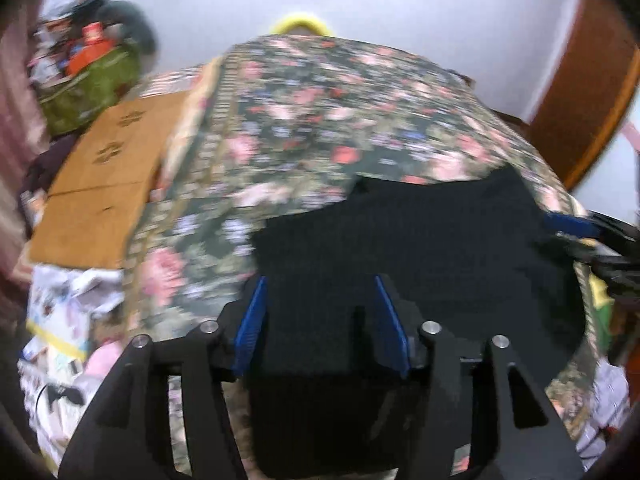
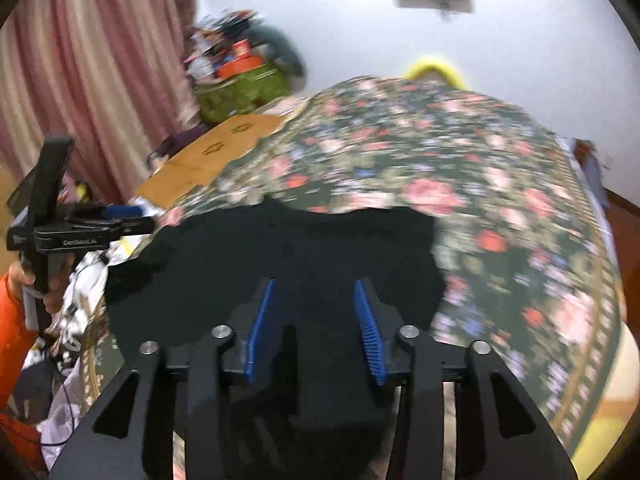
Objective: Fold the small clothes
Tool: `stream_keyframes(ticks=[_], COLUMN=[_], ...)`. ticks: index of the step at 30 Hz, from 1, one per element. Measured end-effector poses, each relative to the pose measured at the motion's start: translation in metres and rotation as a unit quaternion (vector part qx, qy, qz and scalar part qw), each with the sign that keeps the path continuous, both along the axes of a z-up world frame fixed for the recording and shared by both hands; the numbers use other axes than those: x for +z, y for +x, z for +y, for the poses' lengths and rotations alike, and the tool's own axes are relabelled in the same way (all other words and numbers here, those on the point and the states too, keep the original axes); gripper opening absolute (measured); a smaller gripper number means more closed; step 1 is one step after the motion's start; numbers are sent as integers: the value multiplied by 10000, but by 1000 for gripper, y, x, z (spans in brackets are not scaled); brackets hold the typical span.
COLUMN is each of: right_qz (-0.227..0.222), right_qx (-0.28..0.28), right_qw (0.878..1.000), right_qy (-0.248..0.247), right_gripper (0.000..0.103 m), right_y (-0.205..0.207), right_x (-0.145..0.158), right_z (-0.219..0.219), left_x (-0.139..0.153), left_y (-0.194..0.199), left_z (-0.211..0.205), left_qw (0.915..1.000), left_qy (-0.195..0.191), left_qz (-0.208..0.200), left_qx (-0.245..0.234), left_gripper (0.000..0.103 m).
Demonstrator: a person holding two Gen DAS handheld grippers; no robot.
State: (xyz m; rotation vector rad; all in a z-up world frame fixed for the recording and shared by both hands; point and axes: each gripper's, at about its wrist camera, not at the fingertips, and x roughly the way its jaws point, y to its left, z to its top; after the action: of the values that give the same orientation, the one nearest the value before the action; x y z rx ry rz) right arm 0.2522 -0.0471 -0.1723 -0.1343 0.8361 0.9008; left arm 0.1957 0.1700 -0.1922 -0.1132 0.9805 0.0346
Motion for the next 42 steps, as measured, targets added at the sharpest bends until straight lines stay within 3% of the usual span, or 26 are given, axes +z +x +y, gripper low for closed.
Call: stream_keyframes(ticks=[3,6,11,14,16,20,26,28,29,32,38,42], right_qz=[216,148,-70,-95,-51,-177,-9,-122,-152,-91,125,242], right_qx=[300,281,-286,-630,-670,-371,539,554,548,316,-595,-1100], right_qw=[9993,9985,9972,9949,9949,9973,9974,9972,9972,9985,9970,9923], right_qy=[-90,-437,-685,-785,-757,-601,-471,-497,-494,-432,-471,-517], right_gripper=[39,39,39,39,39,39,43,54,54,54,54,53], right_y=[12,29,47,50,42,14,-28,-35,-36,-31,-15,-15], right_x=[-13,-26,-28,-27,-25,-14,-16,-18,-20,-25,-32,-24], right_z=[27,38,14,-9,-20,-16,28,31,31,18,-41,-77], left_x=[-11,-31,-41,-44,-46,-39,-31,-34,-35,-39,-45,-34], left_y=[17,37,47,41,30,6,-19,-23,-26,-30,-55,-72], left_z=[-21,-36,-9,10,21,20,-12,-18,-18,-8,28,42], left_qw=[9988,9978,9991,9972,9961,9970,9991,9990,9989,9976,9935,9906], left_qy=[-202,188,107,411,385,251,94,216,295,507,528,498], left_qz=[206,418,418,431,507,452,366,362,350,330,368,304], left_qx=[-396,-478,16,459,606,582,198,142,139,334,939,1239], left_gripper=[65,65,66,66,66,66,66,67,71,82,84,83])
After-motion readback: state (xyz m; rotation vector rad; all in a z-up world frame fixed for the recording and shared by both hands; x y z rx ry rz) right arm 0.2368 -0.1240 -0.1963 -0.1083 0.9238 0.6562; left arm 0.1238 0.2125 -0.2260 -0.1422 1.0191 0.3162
